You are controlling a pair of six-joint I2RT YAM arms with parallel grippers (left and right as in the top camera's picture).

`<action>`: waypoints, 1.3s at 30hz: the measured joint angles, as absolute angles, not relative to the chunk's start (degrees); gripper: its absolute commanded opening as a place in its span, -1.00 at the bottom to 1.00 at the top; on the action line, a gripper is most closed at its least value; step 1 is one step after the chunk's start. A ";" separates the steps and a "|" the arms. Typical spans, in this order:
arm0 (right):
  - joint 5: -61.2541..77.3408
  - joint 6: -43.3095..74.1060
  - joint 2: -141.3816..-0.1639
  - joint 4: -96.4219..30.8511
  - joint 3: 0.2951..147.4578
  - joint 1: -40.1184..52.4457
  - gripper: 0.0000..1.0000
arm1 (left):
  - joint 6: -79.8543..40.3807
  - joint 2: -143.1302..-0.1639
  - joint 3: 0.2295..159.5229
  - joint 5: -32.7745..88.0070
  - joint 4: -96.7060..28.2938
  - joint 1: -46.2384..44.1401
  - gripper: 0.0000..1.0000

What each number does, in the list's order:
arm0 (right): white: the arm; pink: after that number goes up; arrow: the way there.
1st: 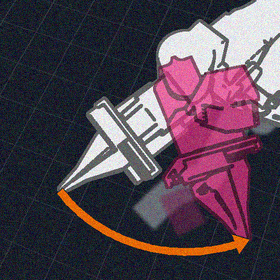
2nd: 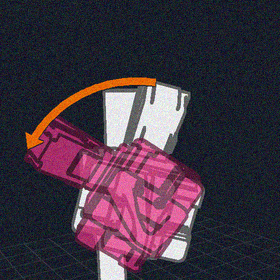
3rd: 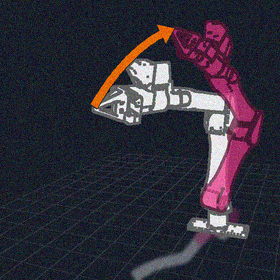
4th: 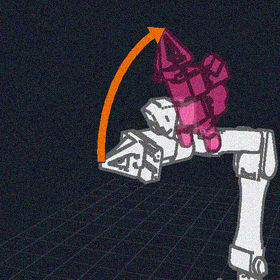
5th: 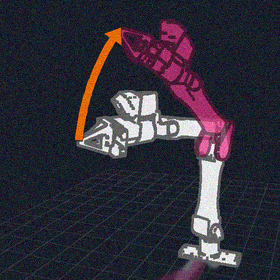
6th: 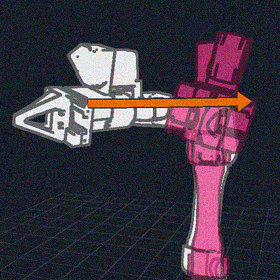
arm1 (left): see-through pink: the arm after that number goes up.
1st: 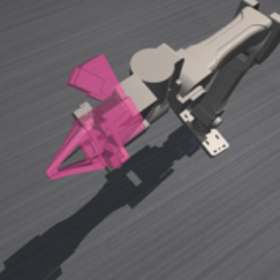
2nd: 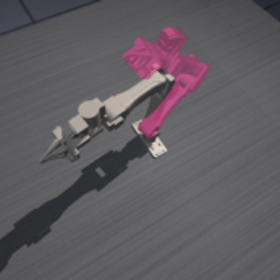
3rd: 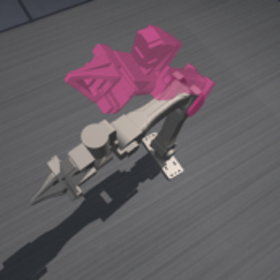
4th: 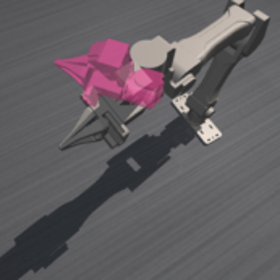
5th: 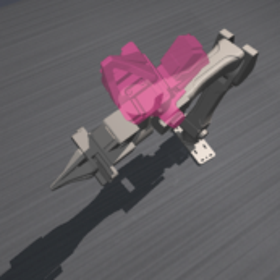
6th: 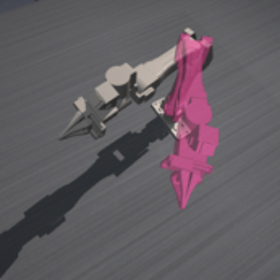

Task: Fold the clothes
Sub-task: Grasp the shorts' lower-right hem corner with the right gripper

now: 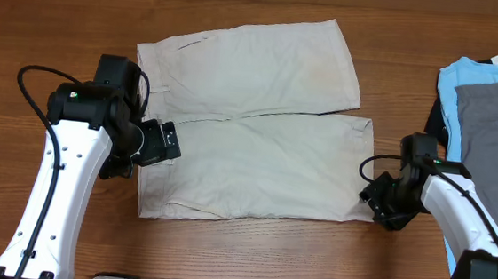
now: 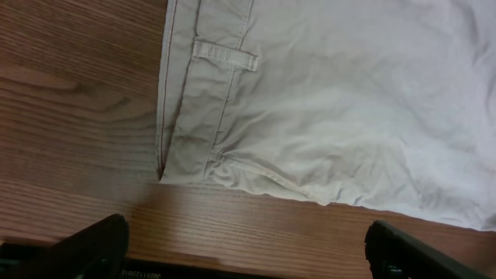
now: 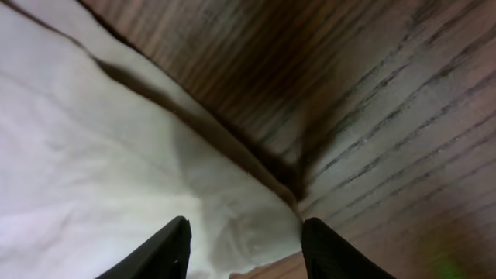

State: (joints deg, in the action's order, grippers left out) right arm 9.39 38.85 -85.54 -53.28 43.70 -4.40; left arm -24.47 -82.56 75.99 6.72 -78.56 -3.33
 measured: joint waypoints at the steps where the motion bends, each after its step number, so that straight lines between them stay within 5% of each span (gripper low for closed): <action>1: 9.39 38.94 -85.80 -52.88 43.20 -4.40 0.04 | -24.47 -82.56 75.99 6.72 -78.56 -3.33 1.00; 5: 9.39 38.98 -85.89 -51.51 41.74 -4.40 0.06 | -24.47 -82.56 75.99 6.72 -78.56 -3.33 1.00; 8: 9.39 38.96 -85.89 -51.44 41.56 -4.40 0.26 | -24.47 -82.56 75.99 6.72 -78.56 -3.33 1.00; 28: 12.08 40.14 -85.43 -50.02 39.22 -4.40 0.39 | -24.47 -82.56 75.99 6.72 -78.56 -3.33 1.00; 35: 13.41 40.93 -85.27 -49.30 38.72 -4.40 -0.18 | -24.47 -82.56 75.99 6.72 -78.59 -3.33 1.00; 39: 13.80 40.80 -85.27 -48.95 38.48 -4.40 -0.29 | -24.47 -82.56 75.99 6.70 -78.59 -3.33 1.00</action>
State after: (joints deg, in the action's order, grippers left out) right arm 13.80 40.80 -85.27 -48.95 38.48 -4.40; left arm -24.47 -82.56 75.99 6.70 -78.59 -3.33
